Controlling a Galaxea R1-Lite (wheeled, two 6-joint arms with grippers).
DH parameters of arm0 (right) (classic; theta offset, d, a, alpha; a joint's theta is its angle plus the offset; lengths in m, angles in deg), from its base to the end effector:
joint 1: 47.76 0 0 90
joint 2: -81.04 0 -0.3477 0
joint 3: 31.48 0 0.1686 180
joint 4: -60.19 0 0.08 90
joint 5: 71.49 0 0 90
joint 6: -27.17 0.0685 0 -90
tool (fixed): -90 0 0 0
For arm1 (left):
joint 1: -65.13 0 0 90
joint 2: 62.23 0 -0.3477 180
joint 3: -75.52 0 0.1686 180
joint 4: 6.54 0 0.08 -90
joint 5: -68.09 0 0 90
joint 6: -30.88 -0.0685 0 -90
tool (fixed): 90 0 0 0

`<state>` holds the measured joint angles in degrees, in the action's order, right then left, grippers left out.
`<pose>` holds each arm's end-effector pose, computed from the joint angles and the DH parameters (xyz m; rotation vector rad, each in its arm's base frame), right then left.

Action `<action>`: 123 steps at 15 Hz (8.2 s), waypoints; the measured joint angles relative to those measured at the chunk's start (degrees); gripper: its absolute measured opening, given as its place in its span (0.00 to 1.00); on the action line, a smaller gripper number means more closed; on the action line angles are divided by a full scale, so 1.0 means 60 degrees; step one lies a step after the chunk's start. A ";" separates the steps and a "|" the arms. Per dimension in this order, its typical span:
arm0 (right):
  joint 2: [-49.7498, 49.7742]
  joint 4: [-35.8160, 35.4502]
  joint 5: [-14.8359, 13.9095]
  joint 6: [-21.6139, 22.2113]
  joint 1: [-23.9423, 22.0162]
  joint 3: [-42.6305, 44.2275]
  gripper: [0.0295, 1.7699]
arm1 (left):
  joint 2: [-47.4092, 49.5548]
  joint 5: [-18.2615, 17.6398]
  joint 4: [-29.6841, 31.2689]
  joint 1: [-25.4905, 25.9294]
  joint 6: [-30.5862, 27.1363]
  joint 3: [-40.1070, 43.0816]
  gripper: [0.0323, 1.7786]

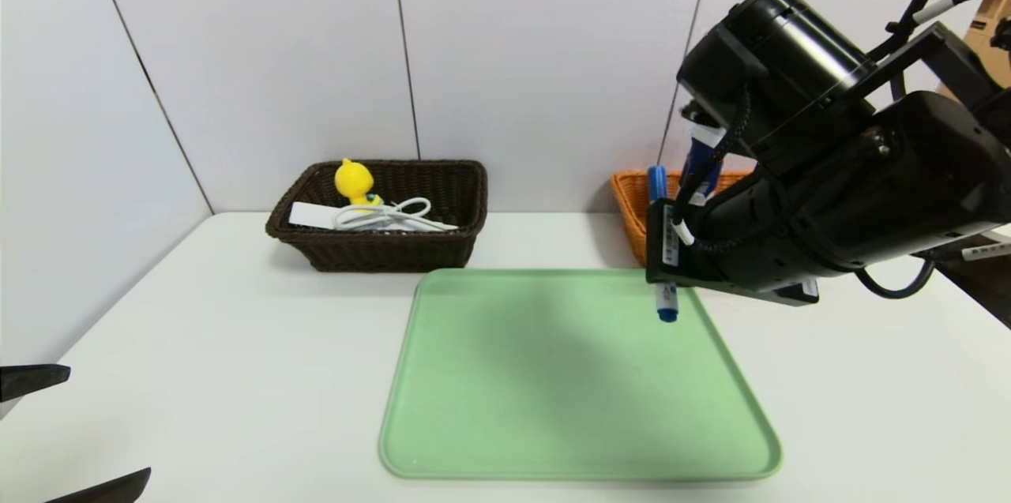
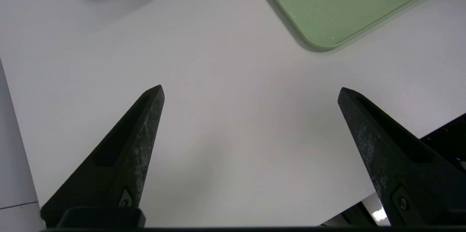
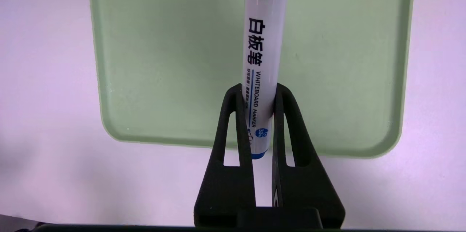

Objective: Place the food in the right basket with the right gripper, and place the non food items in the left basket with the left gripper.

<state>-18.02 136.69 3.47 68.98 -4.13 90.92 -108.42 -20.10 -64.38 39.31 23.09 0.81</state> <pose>0.2274 0.1922 0.2932 0.2171 0.9211 0.1395 0.0341 -0.0141 0.2587 0.2543 0.4725 -0.4438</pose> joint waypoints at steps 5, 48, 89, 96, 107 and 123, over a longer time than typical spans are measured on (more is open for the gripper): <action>-0.0339 -0.1158 -0.0077 -0.2564 -0.0317 0.0429 0.08 | 0.0037 0.0000 -0.0010 -0.0004 0.0000 0.0022 0.95; -0.6703 -1.2723 0.1308 -1.0240 -0.0061 0.2844 0.09 | 0.0175 -0.0272 0.0256 -0.0004 0.0018 0.0918 0.95; -0.1894 -1.2359 0.0941 -1.0336 -0.1820 -0.3610 0.94 | 0.0124 -0.0286 0.1268 0.0831 0.0045 0.0941 0.95; 0.0994 -1.3554 0.0156 -1.0051 -0.2995 -0.7981 0.96 | 0.0798 -0.0307 0.1239 0.1792 0.0045 0.1207 0.95; 0.4929 -1.3560 -0.0244 -0.8948 -0.5500 -1.0864 0.96 | 0.2792 -0.0526 0.0835 0.3202 0.0299 0.2135 0.95; 1.0043 -1.1138 -0.0597 -0.7989 -0.7038 -1.2812 0.96 | 0.5155 -0.0898 0.0223 0.4110 0.0289 0.2351 0.95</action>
<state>42.24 69.86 -0.12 21.05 -46.36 14.05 -77.49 -25.49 -63.04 63.97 24.82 14.91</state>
